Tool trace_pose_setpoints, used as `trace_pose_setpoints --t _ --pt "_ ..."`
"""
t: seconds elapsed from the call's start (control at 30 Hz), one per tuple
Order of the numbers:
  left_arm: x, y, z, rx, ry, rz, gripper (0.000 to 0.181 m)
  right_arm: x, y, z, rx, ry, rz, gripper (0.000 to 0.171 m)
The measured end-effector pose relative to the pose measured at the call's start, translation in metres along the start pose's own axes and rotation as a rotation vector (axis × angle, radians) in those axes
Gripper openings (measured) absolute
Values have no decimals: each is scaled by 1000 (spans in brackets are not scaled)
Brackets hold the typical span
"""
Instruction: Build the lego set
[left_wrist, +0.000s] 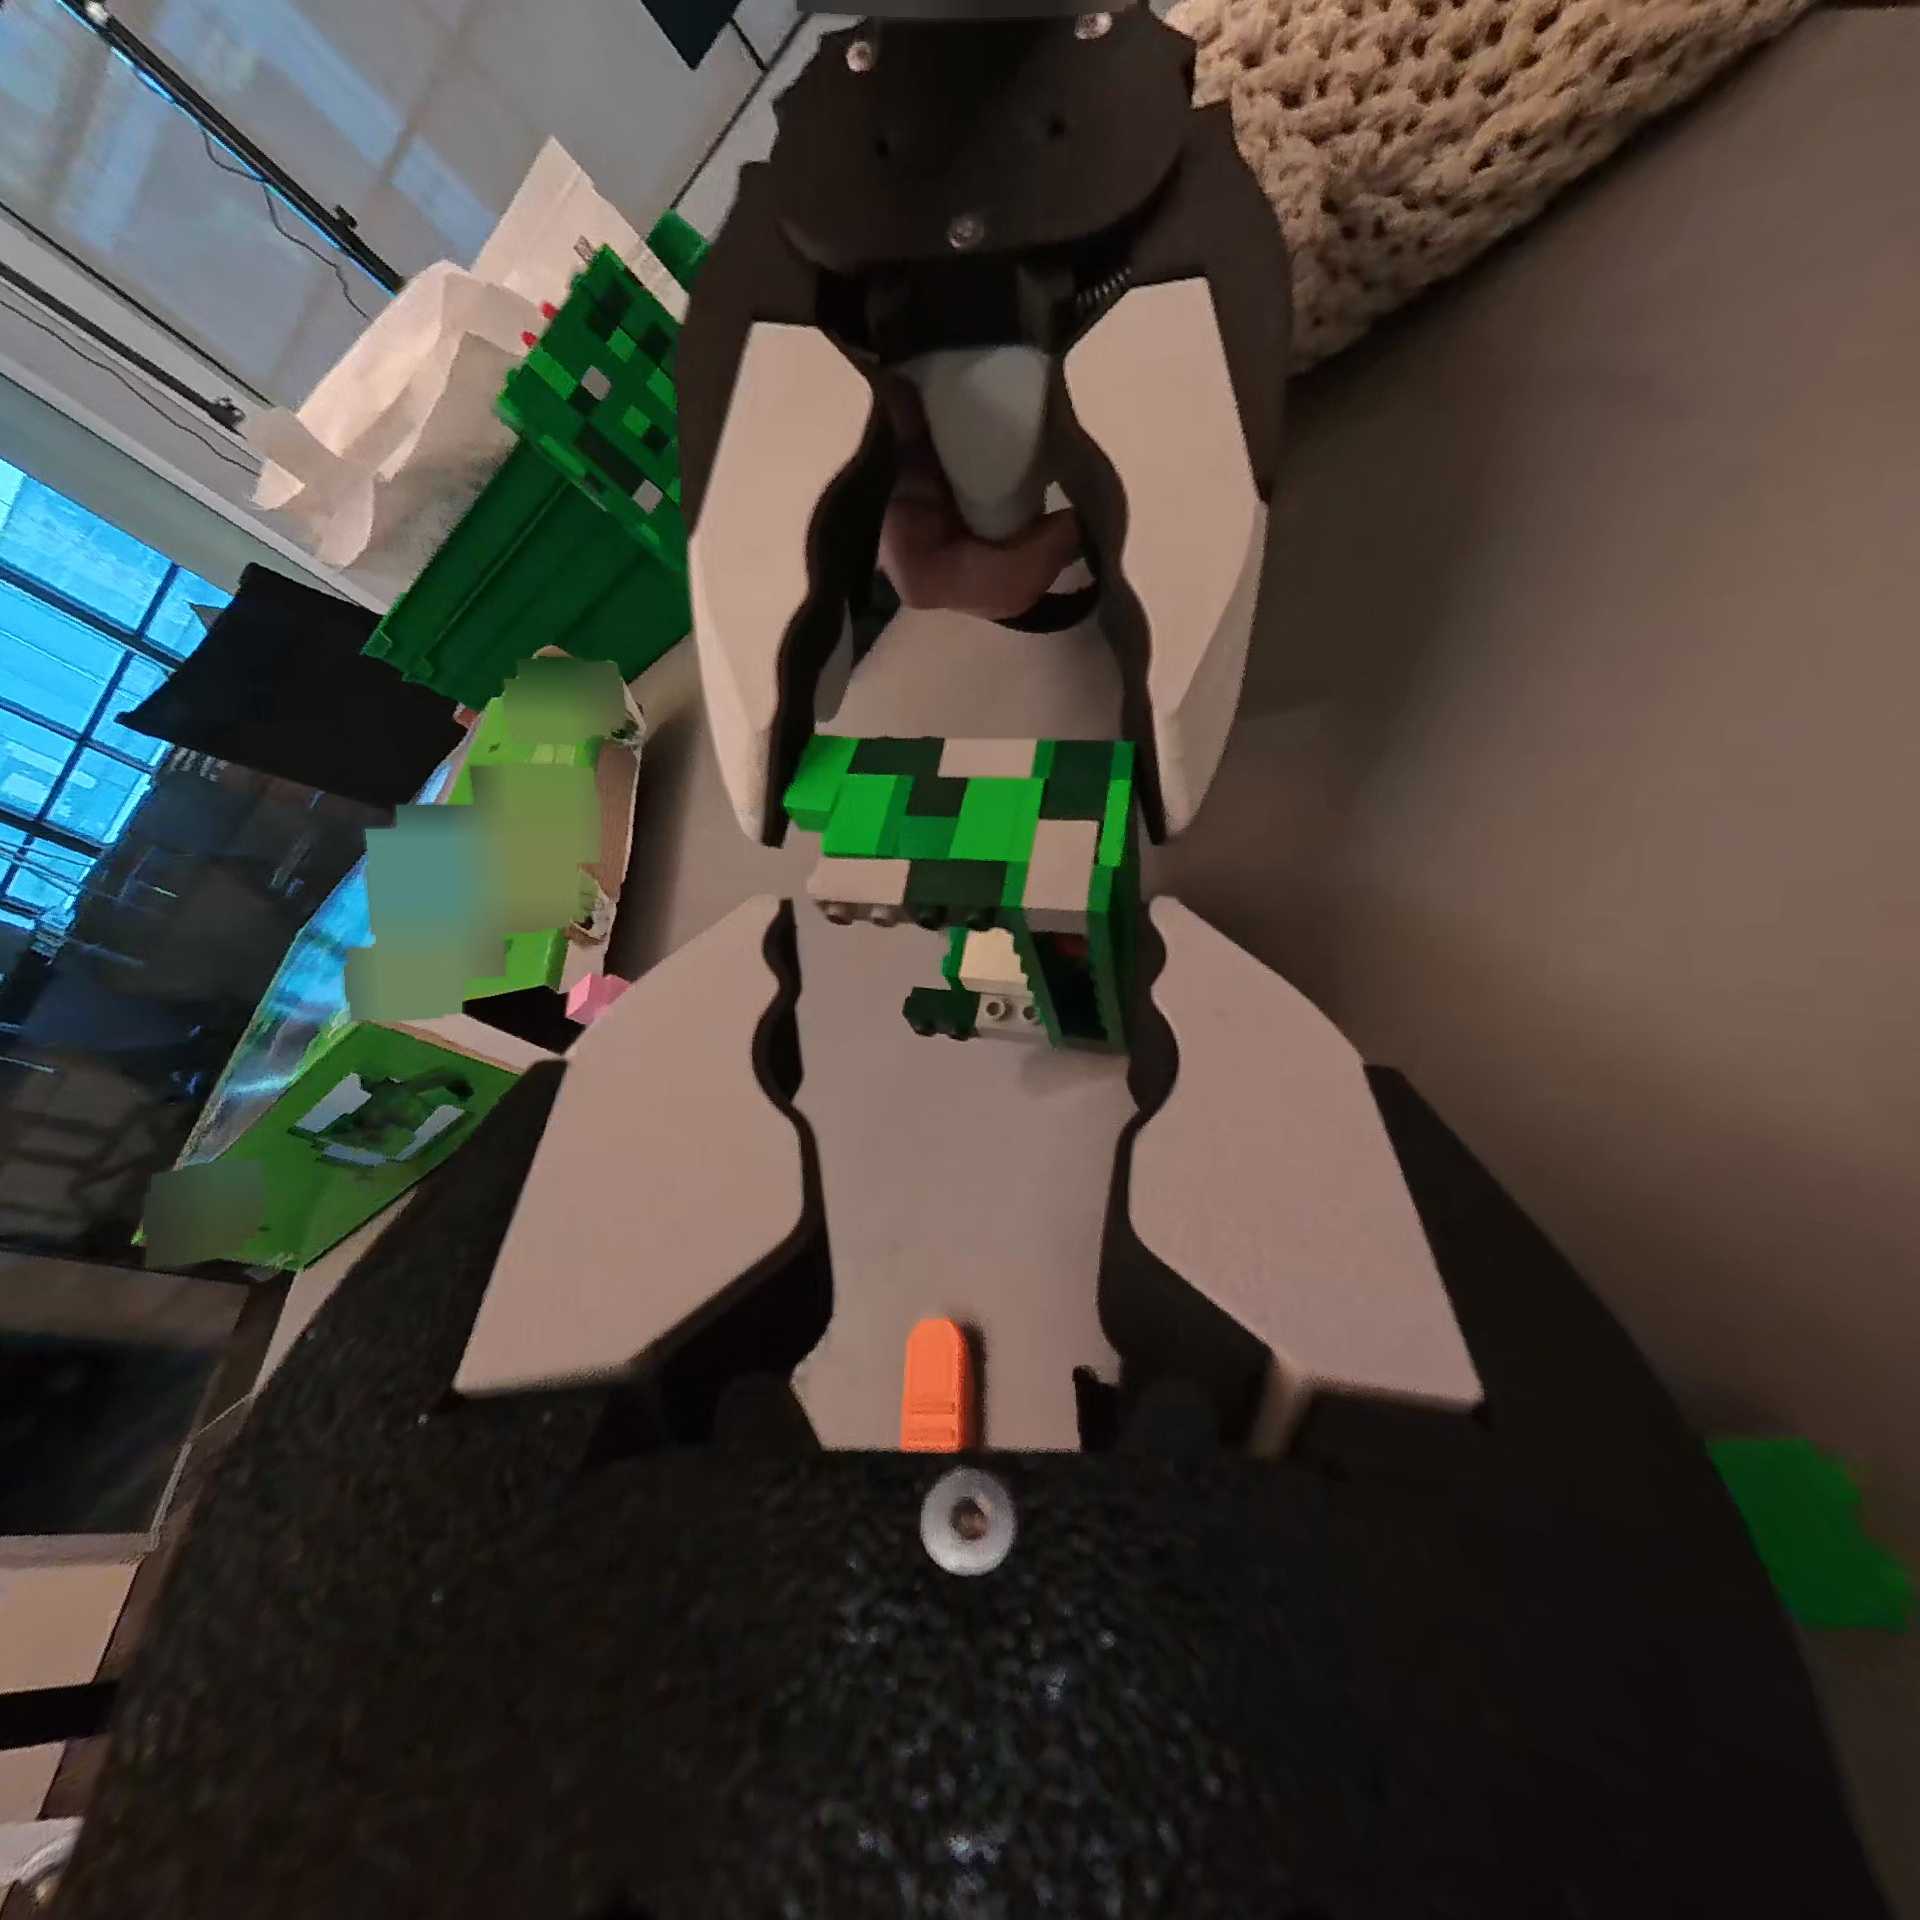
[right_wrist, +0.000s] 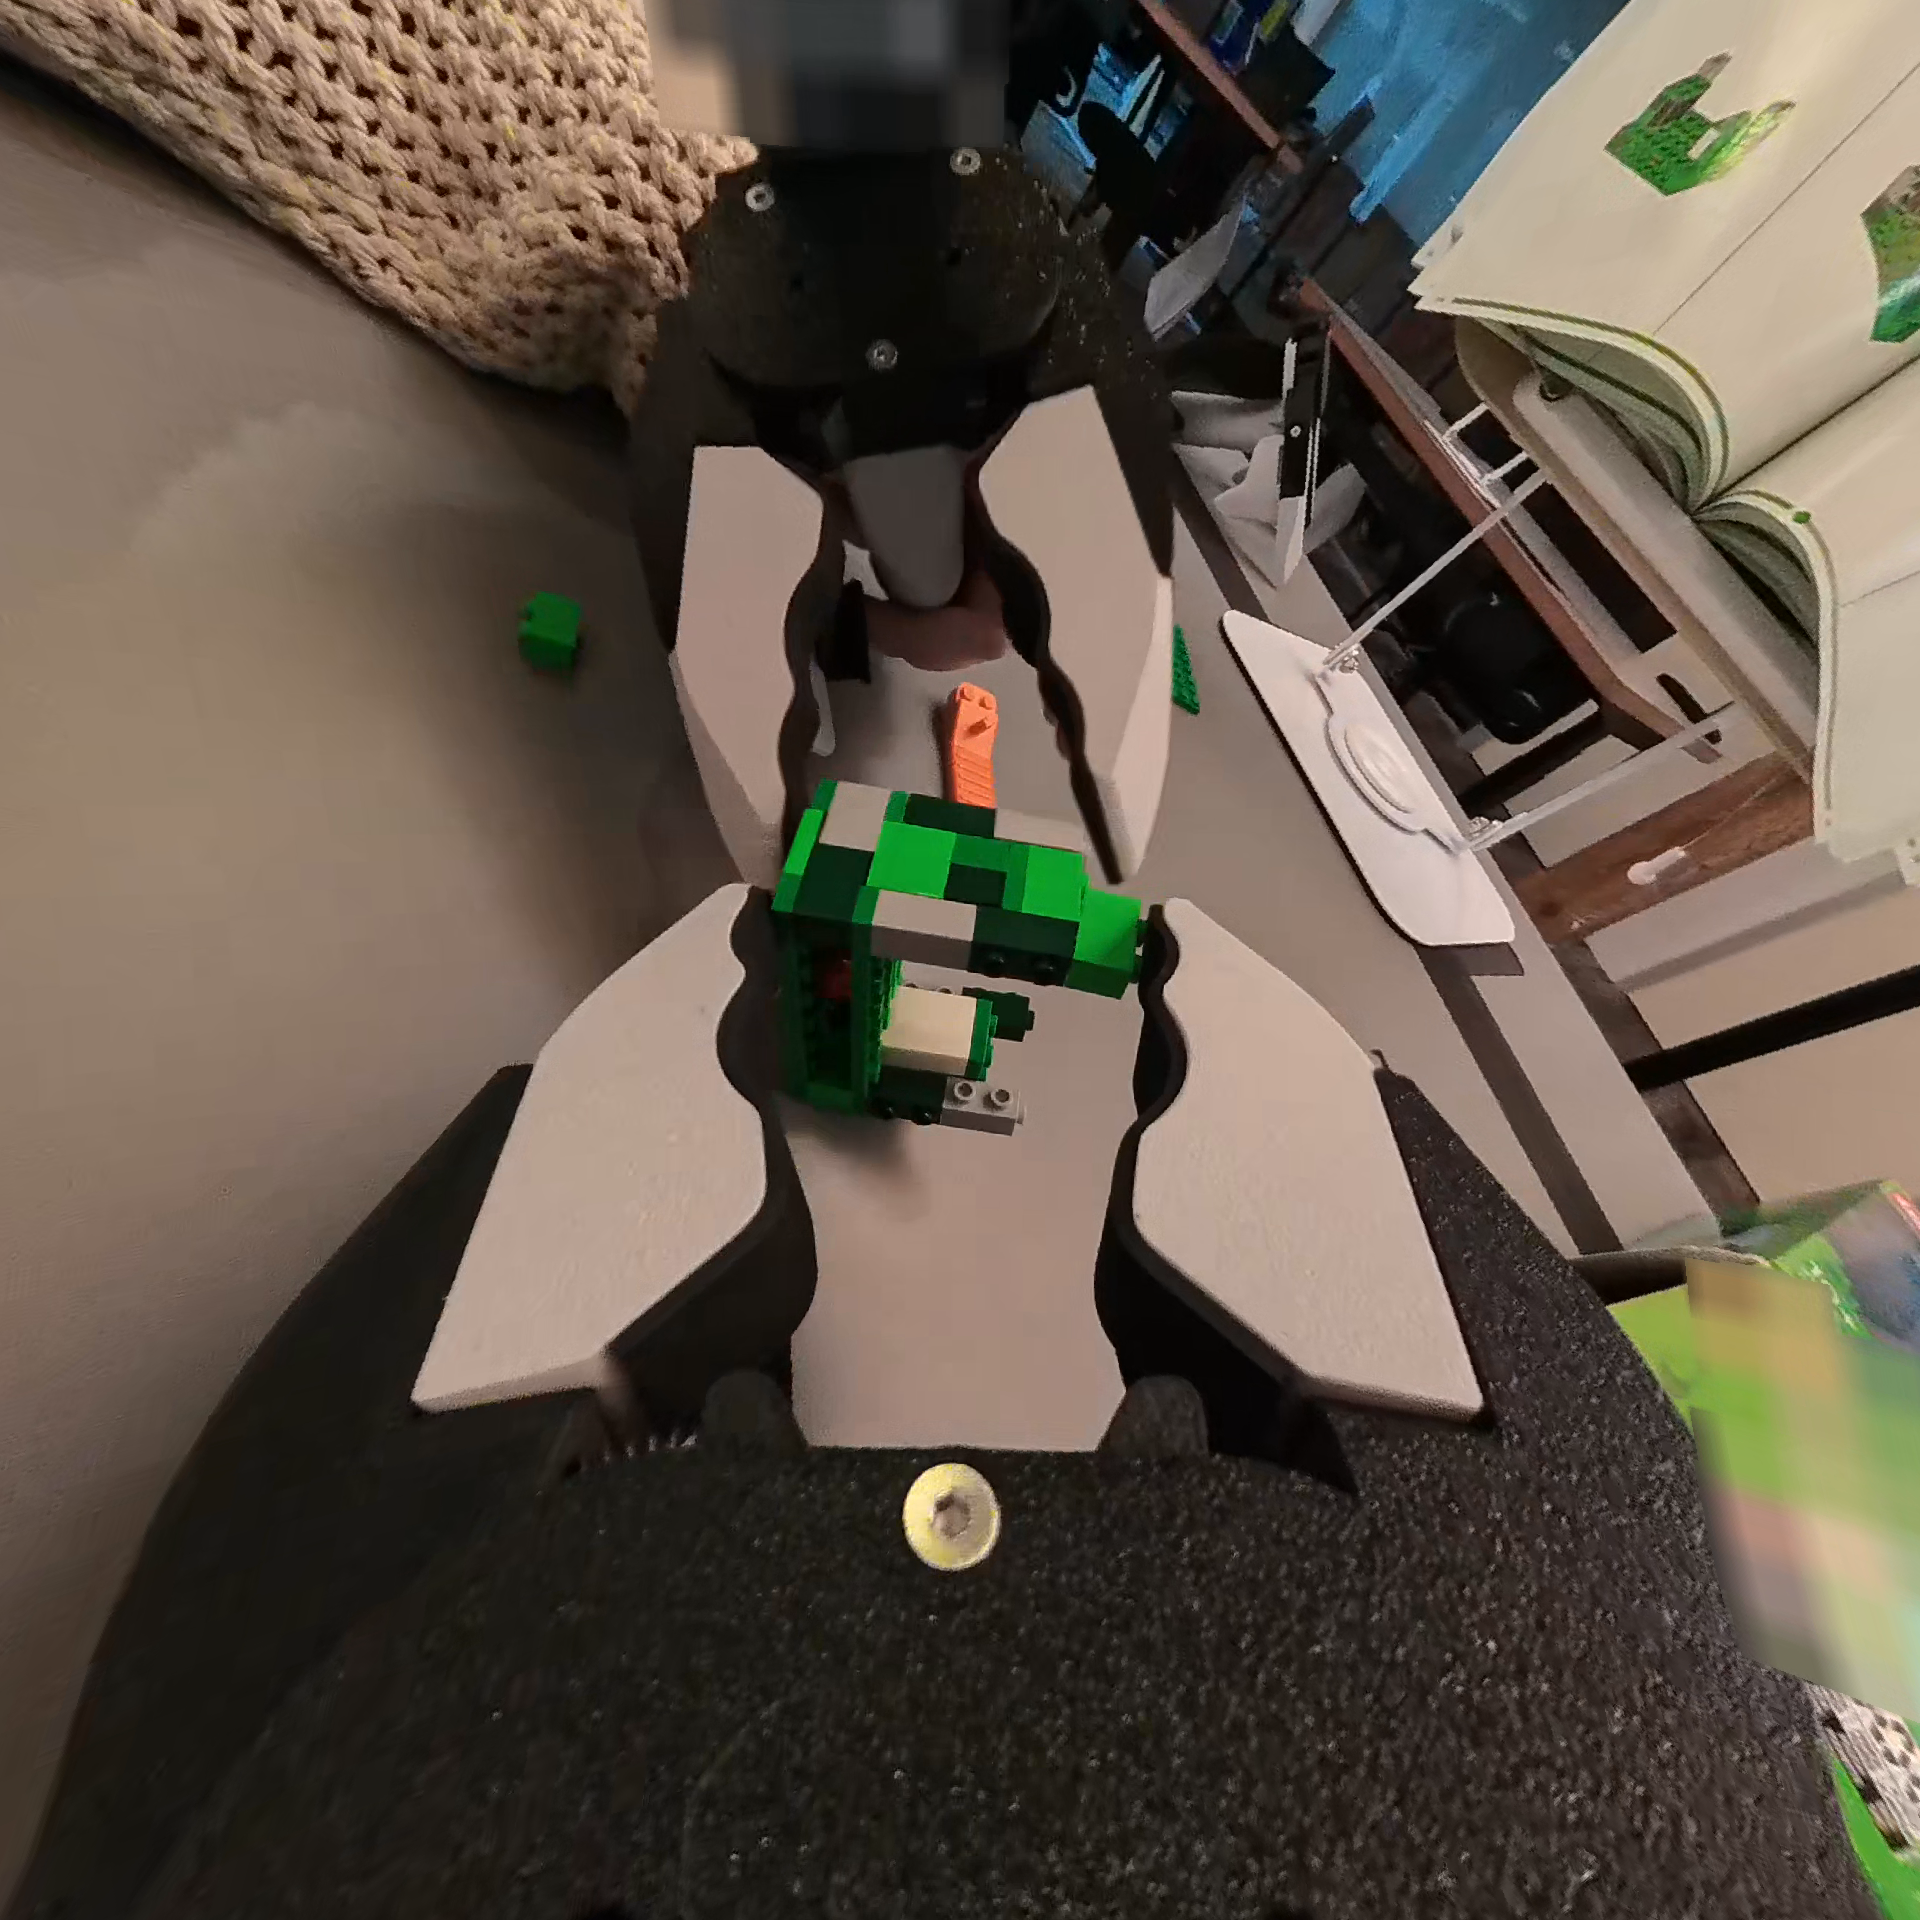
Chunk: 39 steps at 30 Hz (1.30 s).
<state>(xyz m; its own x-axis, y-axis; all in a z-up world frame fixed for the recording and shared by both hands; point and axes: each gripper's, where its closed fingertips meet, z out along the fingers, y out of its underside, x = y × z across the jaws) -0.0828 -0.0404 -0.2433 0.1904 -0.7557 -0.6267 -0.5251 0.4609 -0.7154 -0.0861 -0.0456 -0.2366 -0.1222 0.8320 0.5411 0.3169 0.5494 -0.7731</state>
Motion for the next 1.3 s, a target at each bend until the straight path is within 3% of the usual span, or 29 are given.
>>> trace_pose_setpoints --t 0.57,0.87,1.13,1.3 --pt "6 -9 3 3 17 10 55 -6 1 -7 -33 -69 8 66" --pt "1 -7 11 -144 -61 117 54 0 -1 -15 -306 32 90 70" --pt "1 -10 14 -228 -72 140 54 -4 12 -20 -533 111 -47 75" --pt "3 -13 15 -249 -84 210 54 -1 15 -23 -626 181 -167 67"
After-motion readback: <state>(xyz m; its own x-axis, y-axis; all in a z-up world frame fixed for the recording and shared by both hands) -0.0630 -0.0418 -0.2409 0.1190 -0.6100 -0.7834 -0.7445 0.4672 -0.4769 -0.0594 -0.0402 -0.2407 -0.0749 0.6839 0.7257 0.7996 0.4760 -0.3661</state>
